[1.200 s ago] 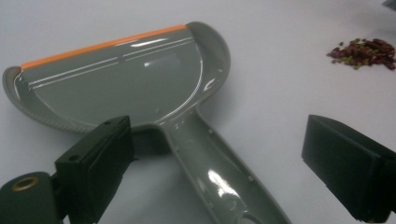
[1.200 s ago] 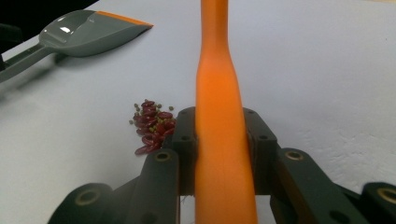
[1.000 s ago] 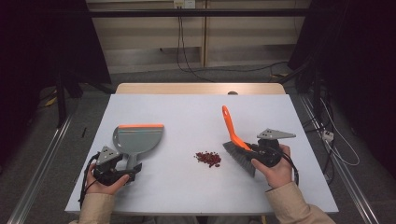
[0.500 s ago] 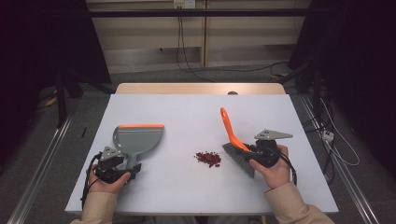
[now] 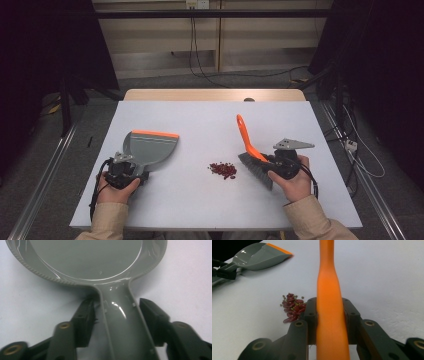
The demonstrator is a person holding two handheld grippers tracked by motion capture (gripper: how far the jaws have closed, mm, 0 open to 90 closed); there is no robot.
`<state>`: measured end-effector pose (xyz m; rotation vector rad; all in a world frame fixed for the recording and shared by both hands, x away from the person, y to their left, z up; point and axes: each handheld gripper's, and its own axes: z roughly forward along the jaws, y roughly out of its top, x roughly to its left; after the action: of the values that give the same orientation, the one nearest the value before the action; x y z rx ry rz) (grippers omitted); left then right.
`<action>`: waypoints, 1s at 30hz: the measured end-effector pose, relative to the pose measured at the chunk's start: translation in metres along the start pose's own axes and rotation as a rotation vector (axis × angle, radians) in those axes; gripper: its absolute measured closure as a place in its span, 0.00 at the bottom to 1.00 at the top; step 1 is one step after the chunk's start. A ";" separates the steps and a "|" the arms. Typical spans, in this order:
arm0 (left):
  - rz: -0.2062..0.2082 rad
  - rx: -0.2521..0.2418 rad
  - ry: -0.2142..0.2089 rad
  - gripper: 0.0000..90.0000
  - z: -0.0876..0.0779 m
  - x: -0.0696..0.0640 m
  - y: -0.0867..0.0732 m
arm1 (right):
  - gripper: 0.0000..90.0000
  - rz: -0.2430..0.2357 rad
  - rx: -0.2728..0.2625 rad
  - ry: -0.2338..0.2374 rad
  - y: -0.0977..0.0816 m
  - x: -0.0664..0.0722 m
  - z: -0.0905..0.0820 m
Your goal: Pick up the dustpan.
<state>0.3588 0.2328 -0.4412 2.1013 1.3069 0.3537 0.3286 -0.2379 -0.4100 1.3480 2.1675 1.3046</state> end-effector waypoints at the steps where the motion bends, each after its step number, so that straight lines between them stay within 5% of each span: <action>1: -0.004 0.007 0.004 0.63 0.001 0.000 0.001 | 0.79 -0.002 0.003 0.000 0.000 0.000 0.000; 14: 0.039 -0.031 0.016 0.70 -0.011 0.009 0.002 | 0.79 0.008 -0.009 0.001 -0.001 -0.004 -0.001; 22: 0.065 -0.071 -0.031 0.70 -0.023 0.007 0.006 | 0.79 0.012 -0.015 0.003 -0.001 -0.004 -0.001; 26: 0.075 -0.052 -0.041 0.70 -0.019 0.006 0.006 | 0.79 0.014 -0.016 0.004 -0.001 -0.004 0.000; 30: 0.034 -0.051 -0.068 0.70 -0.013 0.010 0.002 | 0.79 0.011 -0.012 0.009 -0.001 -0.004 0.000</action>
<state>0.3579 0.2461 -0.4315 2.0763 1.2122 0.3243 0.3302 -0.2412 -0.4117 1.3548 2.1574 1.3278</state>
